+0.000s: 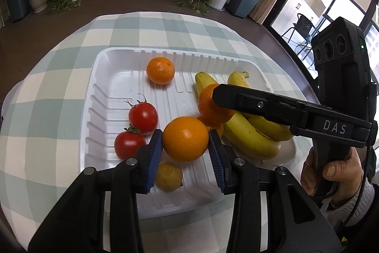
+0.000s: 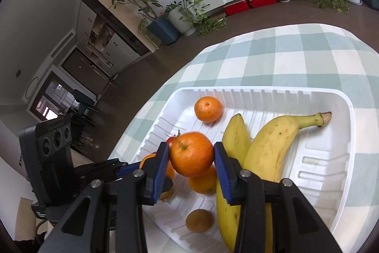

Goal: Organize fruits

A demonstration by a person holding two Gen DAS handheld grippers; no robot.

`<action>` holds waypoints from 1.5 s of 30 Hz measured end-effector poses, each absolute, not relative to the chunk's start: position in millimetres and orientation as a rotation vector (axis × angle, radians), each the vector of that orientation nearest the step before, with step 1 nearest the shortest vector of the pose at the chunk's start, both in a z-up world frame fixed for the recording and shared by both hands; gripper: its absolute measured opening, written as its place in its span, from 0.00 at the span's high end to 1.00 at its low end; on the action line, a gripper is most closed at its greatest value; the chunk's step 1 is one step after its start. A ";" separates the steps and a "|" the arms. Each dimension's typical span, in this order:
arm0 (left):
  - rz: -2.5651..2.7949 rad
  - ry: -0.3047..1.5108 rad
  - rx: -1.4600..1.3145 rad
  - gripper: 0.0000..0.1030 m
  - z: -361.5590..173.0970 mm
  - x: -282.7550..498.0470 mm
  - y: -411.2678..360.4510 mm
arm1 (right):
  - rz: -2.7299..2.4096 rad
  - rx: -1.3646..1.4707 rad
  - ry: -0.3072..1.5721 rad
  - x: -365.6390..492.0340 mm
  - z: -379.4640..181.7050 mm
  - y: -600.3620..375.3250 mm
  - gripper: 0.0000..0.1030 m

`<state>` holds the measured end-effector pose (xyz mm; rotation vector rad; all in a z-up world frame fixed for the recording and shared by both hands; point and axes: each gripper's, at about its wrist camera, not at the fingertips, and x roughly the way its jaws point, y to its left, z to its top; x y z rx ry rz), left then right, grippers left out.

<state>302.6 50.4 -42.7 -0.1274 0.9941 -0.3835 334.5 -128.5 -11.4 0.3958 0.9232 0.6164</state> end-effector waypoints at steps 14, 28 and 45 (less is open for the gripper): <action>-0.353 0.954 -0.104 0.64 -34.1 282.4 52.6 | 0.620 0.319 0.876 302.3 5.4 -122.8 0.54; -0.341 0.936 -0.111 0.54 -25.5 231.5 51.0 | 0.603 0.302 0.836 239.6 17.8 -134.7 0.44; -0.293 0.917 -0.126 0.18 -17.7 165.4 44.7 | 0.534 0.261 0.796 154.1 17.8 -157.1 0.24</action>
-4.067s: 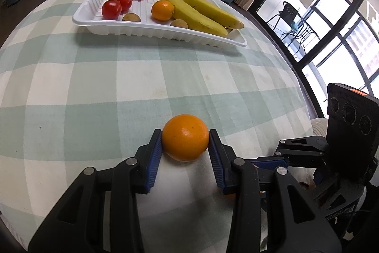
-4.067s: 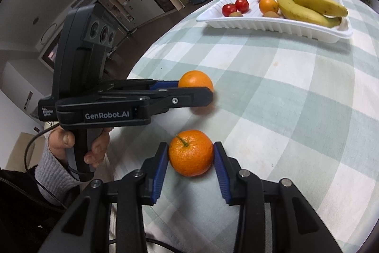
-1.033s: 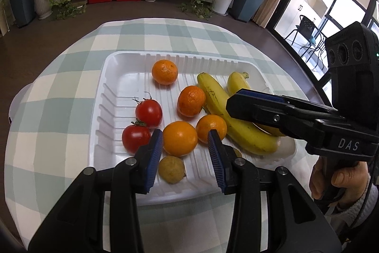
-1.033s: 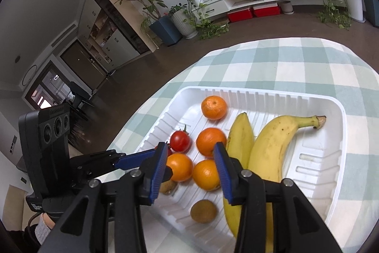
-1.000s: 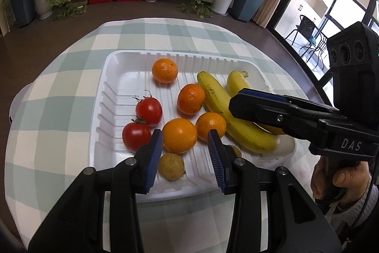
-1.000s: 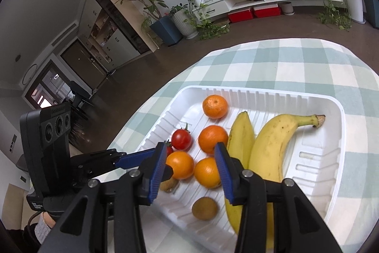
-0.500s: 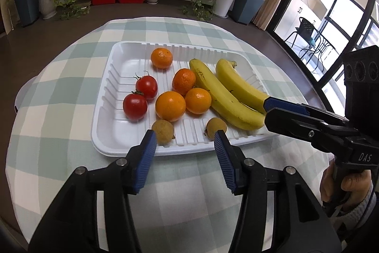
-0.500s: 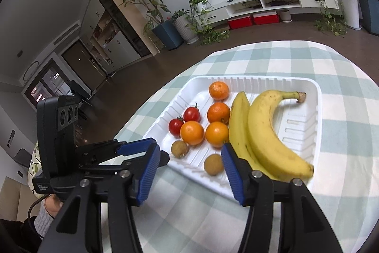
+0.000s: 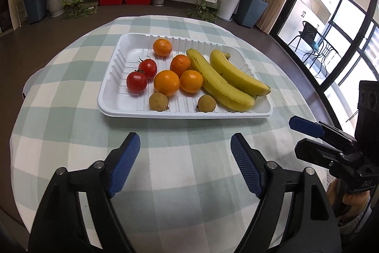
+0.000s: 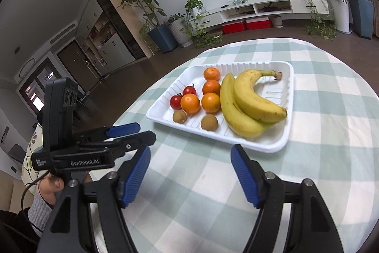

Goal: Organize fruits

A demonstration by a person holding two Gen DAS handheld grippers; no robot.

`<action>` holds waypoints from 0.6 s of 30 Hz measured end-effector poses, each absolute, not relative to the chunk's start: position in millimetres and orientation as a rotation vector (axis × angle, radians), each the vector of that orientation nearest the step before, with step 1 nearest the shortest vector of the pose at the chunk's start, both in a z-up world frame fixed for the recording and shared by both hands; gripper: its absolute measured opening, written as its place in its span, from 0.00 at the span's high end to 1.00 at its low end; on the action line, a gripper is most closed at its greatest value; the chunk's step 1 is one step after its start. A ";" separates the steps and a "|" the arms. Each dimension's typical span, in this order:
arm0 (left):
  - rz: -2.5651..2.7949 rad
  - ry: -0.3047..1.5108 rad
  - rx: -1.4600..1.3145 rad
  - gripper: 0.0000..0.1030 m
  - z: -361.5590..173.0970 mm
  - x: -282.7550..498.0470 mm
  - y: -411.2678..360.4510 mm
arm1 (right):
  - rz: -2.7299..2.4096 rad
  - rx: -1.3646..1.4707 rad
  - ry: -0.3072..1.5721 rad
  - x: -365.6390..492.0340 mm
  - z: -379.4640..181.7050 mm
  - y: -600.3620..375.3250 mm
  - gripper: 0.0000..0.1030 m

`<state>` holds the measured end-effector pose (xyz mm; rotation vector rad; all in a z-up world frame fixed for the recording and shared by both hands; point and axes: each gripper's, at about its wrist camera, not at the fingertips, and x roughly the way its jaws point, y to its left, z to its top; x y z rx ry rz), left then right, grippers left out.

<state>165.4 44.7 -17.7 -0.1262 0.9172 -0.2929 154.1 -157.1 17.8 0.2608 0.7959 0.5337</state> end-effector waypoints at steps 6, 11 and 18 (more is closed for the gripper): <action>-0.280 0.915 -0.084 0.06 -16.0 142.8 32.7 | 0.474 0.238 0.764 128.2 16.2 -168.3 0.04; -0.274 0.901 -0.060 0.06 -11.9 125.5 24.1 | 0.441 0.221 0.748 114.0 13.1 -174.3 0.00; -0.261 0.877 -0.032 0.06 -6.2 105.2 14.8 | 0.424 0.216 0.748 100.9 3.8 -175.9 0.00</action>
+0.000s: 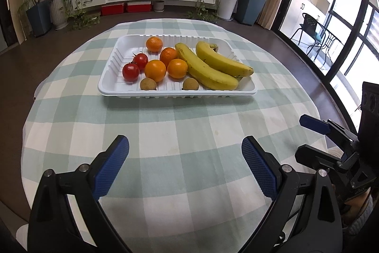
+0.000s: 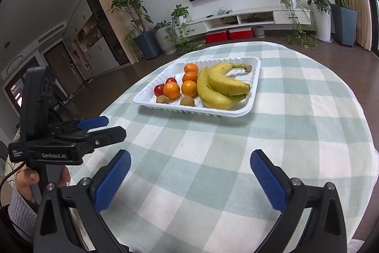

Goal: Organize fruits

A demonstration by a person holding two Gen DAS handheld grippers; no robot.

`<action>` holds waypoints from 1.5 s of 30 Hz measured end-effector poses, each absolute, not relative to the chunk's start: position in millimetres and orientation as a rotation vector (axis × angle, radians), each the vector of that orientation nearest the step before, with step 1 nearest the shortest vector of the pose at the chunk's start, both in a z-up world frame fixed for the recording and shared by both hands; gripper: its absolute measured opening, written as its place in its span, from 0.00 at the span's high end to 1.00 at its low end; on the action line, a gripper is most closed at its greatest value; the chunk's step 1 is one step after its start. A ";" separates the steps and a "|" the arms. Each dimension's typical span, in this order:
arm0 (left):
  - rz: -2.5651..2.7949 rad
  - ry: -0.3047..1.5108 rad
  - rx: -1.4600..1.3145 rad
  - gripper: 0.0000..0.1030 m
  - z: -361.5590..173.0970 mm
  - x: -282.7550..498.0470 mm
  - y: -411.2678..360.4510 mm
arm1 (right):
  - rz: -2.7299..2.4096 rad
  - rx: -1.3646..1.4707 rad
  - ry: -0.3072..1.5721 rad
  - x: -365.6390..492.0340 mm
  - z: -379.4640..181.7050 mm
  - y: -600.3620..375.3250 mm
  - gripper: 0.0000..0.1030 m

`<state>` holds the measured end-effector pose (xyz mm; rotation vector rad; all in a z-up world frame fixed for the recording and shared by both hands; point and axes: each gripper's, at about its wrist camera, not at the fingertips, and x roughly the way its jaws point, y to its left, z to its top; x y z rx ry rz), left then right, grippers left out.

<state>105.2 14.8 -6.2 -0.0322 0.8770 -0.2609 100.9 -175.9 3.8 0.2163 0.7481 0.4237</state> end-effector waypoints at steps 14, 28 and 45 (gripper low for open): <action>-0.255 0.832 -0.029 0.06 5.3 85.5 -1.2 | 0.418 0.207 0.757 91.9 -7.6 -174.0 0.00; -0.202 0.793 -0.022 0.06 13.6 80.8 -1.6 | 0.424 0.214 0.754 87.5 -8.3 -174.3 0.00; -0.185 0.759 -0.025 0.06 20.4 74.9 -5.0 | 0.431 0.218 0.754 86.3 -10.1 -173.3 0.00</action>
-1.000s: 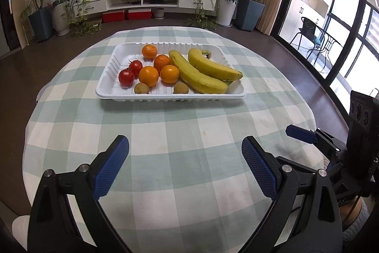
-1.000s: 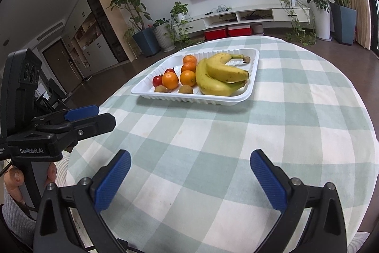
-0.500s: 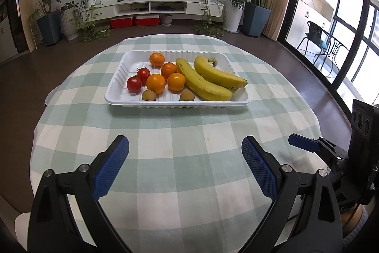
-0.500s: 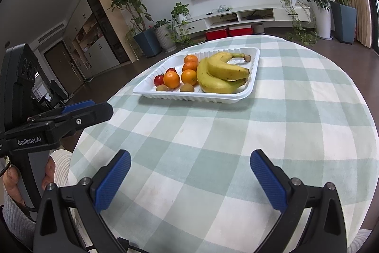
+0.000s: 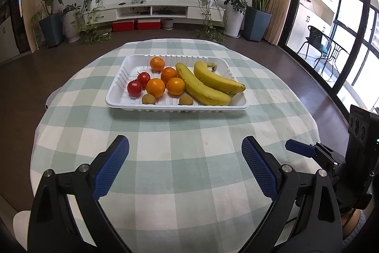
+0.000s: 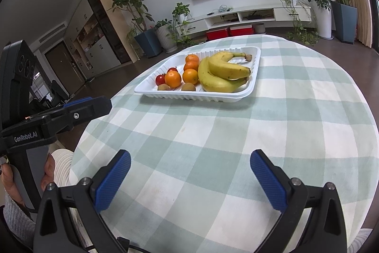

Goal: Organize fruits

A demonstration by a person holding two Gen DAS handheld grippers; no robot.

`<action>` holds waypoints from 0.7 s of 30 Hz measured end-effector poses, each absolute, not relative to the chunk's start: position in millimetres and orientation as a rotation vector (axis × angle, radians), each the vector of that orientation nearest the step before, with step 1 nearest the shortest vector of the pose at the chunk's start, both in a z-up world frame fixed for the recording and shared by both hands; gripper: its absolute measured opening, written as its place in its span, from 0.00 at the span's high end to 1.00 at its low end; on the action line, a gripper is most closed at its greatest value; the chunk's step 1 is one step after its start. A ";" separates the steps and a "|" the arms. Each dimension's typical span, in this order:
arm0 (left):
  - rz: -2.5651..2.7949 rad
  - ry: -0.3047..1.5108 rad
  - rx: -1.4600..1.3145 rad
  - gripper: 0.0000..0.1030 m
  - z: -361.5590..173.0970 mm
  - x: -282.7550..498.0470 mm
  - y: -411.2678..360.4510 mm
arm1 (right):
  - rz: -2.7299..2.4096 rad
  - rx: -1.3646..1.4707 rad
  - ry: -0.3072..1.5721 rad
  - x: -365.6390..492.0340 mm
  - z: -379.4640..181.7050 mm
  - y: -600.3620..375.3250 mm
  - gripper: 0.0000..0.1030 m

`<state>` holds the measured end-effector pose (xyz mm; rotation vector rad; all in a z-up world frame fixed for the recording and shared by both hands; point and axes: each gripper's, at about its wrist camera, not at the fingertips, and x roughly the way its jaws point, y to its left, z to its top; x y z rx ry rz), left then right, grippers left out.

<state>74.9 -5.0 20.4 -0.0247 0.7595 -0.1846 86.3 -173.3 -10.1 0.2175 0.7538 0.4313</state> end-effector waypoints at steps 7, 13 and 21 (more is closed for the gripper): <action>-0.187 0.737 -0.028 0.06 23.0 70.0 -4.7 | 0.432 0.215 0.752 85.7 -10.4 -172.0 0.00; -0.163 0.741 -0.023 0.06 20.5 70.8 -3.4 | 0.438 0.216 0.750 84.1 -8.6 -171.1 0.00; -0.129 0.730 0.001 0.05 18.9 68.1 -5.6 | 0.440 0.216 0.748 83.3 -7.8 -169.7 0.00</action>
